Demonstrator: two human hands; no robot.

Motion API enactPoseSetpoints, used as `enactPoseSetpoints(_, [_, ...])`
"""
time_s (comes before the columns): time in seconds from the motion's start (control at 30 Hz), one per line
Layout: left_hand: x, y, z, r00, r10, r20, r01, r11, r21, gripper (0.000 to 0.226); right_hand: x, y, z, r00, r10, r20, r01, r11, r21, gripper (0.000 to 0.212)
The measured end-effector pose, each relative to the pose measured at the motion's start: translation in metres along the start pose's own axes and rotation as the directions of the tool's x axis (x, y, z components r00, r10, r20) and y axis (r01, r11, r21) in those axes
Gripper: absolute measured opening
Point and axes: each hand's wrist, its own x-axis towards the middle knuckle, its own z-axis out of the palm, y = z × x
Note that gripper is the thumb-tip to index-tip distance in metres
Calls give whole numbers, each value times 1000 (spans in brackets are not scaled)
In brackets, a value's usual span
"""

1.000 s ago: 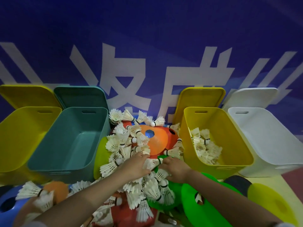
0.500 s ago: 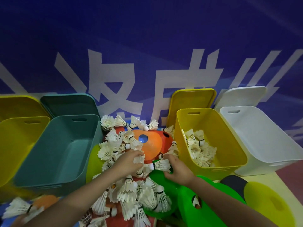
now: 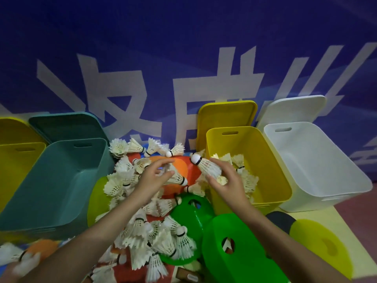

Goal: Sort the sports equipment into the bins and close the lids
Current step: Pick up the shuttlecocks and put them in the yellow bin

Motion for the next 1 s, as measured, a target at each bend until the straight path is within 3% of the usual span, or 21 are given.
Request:
enactPoseSetpoints(0.1, [13, 20, 37, 999, 27, 21, -25, 997, -75, 29, 11, 25, -48, 983, 102, -155, -110, 993, -47, 41])
enactPoseSetpoints(0.23, [33, 41, 98, 980, 121, 157, -101, 987, -126, 26, 10, 81, -118, 947, 253, -196, -294, 930, -222, 40])
enactPoseSetpoints(0.3, [44, 47, 127, 964, 137, 228, -117, 988, -98, 26, 1, 99, -142, 948, 275, -161, -316, 875, -366, 40])
enactPoseSetpoints(0.43, [63, 42, 175, 921, 124, 370, -208, 958, 196, 22, -13, 111, -146, 977, 195, 83, -113, 808, -578, 54])
enactPoseSetpoints(0.53, [74, 31, 195, 831, 34, 556, -389, 750, 535, 26, -13, 114, -143, 981, 191, 39, -137, 817, -560, 51])
enactPoseSetpoints(0.6, [79, 30, 201, 779, 5, 628, -503, 603, 619, 28, -12, 118, -144, 981, 194, 13, -158, 832, -531, 50])
enactPoseSetpoints(0.67, [81, 30, 204, 750, 5, 662, -557, 544, 627, 28, -13, 123, -144, 984, 175, 23, -138, 842, -522, 49])
enactPoseSetpoints(0.8, [81, 25, 204, 740, -28, 672, -587, 462, 665, 32, -11, 126, -143, 984, 175, 15, -142, 842, -521, 51])
enactPoseSetpoints(1.0, [89, 11, 212, 766, -295, 572, -521, 237, 820, 42, -11, 130, -144, 987, 158, 32, -118, 843, -525, 51])
